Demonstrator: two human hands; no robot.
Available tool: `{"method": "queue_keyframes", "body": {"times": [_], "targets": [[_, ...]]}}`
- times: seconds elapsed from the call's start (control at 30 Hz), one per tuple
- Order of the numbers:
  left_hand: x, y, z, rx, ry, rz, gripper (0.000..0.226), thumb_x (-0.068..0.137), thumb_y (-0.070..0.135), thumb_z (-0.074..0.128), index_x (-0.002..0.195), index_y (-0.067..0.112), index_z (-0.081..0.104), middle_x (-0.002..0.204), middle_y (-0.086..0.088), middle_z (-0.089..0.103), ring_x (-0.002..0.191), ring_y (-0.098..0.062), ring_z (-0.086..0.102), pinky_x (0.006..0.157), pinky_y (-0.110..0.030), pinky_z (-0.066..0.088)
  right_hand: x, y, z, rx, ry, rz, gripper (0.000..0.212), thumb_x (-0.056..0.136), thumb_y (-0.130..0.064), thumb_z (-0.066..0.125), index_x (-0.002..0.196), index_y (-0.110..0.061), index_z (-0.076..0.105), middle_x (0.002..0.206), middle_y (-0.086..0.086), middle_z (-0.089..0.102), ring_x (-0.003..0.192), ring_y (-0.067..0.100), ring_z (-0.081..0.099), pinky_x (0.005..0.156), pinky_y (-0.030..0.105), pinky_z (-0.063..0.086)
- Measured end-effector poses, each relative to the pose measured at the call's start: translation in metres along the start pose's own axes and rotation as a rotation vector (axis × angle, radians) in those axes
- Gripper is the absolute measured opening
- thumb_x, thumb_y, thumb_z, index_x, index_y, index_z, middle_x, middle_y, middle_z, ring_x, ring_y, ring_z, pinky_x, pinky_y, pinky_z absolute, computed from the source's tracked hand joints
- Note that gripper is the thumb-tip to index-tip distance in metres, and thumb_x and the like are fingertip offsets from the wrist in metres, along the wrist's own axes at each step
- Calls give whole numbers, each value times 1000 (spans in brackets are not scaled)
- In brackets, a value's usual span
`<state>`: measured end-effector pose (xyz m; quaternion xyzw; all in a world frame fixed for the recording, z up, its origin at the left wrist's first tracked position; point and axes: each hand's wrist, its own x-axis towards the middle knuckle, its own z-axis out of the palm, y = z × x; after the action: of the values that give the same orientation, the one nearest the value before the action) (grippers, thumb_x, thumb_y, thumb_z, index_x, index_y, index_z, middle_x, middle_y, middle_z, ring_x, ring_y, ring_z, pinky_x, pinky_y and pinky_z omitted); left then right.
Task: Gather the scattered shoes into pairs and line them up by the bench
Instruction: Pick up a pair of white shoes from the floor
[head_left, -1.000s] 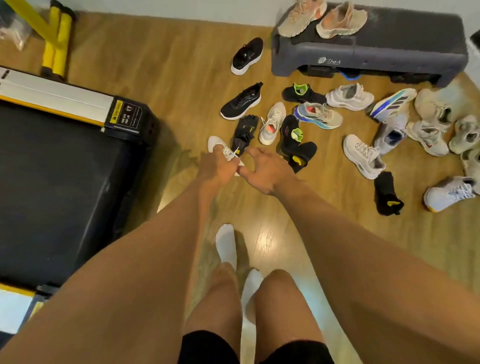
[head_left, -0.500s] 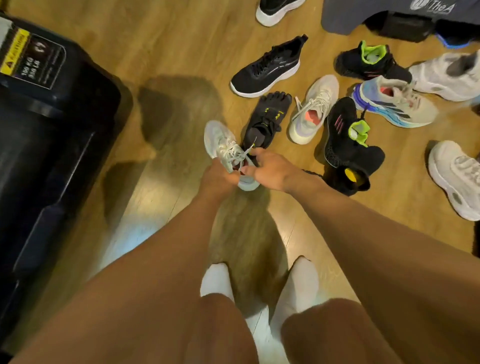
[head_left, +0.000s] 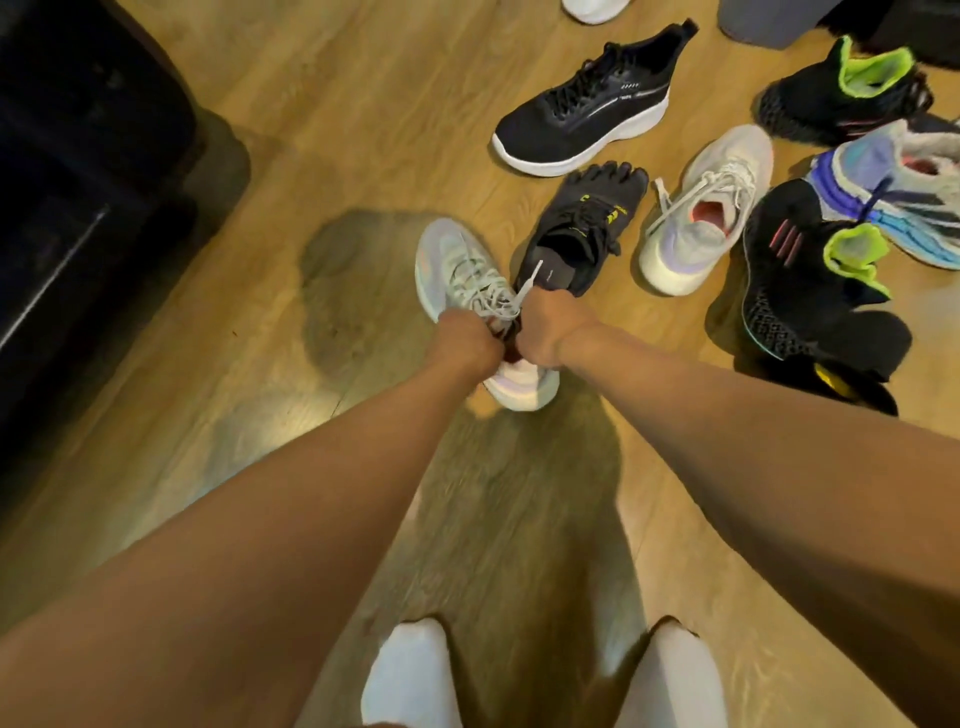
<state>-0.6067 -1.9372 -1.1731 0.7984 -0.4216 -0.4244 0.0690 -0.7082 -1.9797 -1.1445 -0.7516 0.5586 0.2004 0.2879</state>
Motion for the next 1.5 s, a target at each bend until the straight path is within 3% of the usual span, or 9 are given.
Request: {"method": "queue_keyframes", "body": {"times": [0.17,0.5,0.63,0.77,0.93,1.1,1.27,1.37,1.5], "targets": [[3,-13,1,-345,-10,-18,16,90,9,59,101,-1,63,92,-24,65,80,-37,67,63,-51,59,-1,-8,-2,-94,151,-141,23,91,-13,51,71,-3,47,68,4,48,64,25,51,49,30,36],[-16,-59,-56,-1237,-157,-140,32,101,4,33,80,10,57,68,-9,63,52,-12,62,46,-20,51,-32,-94,-6,-124,616,-399,40,82,-36,64,107,-14,42,77,0,35,64,22,36,48,30,13],[-11,-48,-54,-890,101,-67,30,100,3,34,116,-2,59,105,-19,64,65,-14,55,44,-13,46,-26,-78,-8,32,563,-354,41,82,-37,61,104,-12,38,75,1,39,60,23,36,46,30,16],[0,-36,-62,-252,456,82,11,83,15,60,72,12,59,70,-10,59,66,-27,59,54,-28,44,-17,-40,-17,379,279,-296,32,87,-34,58,100,-8,46,74,4,54,68,25,56,47,35,40],[6,-28,-68,-60,351,8,36,82,42,62,93,8,68,84,-18,69,71,-36,69,74,-46,58,0,21,-35,788,362,-54,16,85,-30,58,86,-15,63,89,5,69,89,26,64,86,49,53],[9,-9,-67,-19,359,33,36,82,29,51,100,1,65,87,-22,68,77,-37,67,76,-44,57,16,74,-46,474,593,69,20,88,-21,55,107,-14,60,96,6,65,96,27,60,81,34,47],[9,-1,-60,-9,334,74,31,85,27,54,96,0,64,84,-21,67,72,-38,66,71,-44,57,28,119,-55,89,603,324,46,91,-26,53,133,-12,42,134,14,48,125,37,42,99,52,36],[14,-8,-54,31,332,82,27,85,28,55,88,3,65,75,-20,66,65,-35,66,69,-42,57,37,132,-45,174,464,424,42,94,-24,52,131,-8,40,130,15,51,120,37,47,91,46,40],[20,-15,-47,12,304,41,24,87,22,53,82,1,64,65,-18,66,60,-32,67,69,-42,57,41,136,-41,392,640,368,21,90,-12,52,110,-8,57,104,15,59,98,35,56,75,35,42]]}}
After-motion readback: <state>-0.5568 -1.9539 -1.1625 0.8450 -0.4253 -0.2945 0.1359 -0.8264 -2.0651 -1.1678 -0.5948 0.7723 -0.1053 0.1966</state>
